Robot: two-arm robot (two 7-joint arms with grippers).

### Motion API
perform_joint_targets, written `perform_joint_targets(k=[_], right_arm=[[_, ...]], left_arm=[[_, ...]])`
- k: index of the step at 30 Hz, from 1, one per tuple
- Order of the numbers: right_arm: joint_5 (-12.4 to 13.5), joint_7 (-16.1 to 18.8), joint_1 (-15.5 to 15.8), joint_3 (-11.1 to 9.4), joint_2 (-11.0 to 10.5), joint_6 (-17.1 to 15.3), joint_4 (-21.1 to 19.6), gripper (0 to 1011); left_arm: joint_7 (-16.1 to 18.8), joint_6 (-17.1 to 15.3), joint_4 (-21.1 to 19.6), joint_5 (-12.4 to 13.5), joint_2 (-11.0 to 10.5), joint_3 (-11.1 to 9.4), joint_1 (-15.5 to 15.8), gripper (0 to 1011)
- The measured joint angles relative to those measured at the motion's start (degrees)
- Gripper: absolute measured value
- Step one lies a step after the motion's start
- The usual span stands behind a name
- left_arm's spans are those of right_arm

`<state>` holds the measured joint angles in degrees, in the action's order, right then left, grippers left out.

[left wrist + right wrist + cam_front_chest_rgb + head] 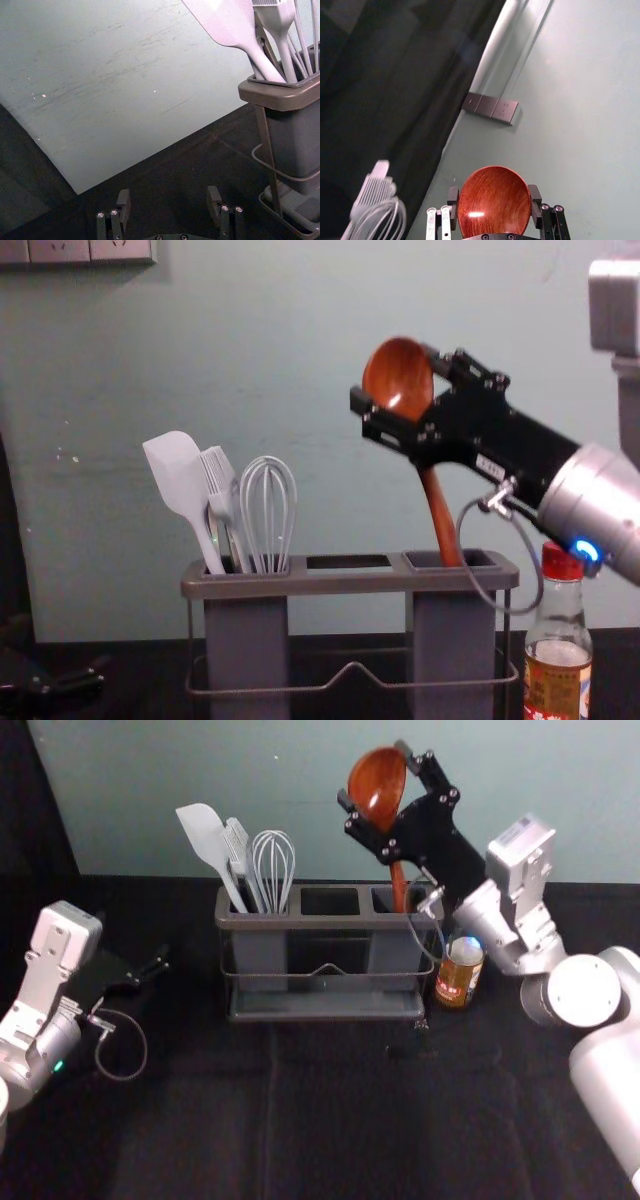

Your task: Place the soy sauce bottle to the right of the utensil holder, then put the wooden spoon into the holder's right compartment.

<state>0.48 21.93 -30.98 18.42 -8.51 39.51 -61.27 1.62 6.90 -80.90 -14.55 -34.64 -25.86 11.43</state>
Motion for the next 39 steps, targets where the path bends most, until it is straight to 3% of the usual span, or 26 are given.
perform_joint_targets(k=[9,24,26,32,39], right_arm=[[-0.5,0.2,0.7,0.0,0.4,2.2,3.8,840],[-0.5,0.3,3.8,-1.0,0.7,3.3,4.8,839],[-0.5,0.3,4.0,-1.2,0.9,3.2,4.5,842],[-0.6,-0.7,4.0,-2.0,1.3,3.0,2.3,993],[0.0,-1.1,4.7,-3.0,1.3,1.2,-4.0,1002]], left_arm=[[0.0,0.0,0.0,0.0,0.0,0.0,0.0,1005],[0.0,0.0,0.0,0.0,0.0,0.0,0.0,1005],[0.0,0.0,0.0,0.0,0.0,0.0,0.0,1005],[0.0,0.0,0.0,0.0,0.0,0.0,0.0,1005],[0.0,0.0,0.0,0.0,0.0,0.0,0.0,1005]])
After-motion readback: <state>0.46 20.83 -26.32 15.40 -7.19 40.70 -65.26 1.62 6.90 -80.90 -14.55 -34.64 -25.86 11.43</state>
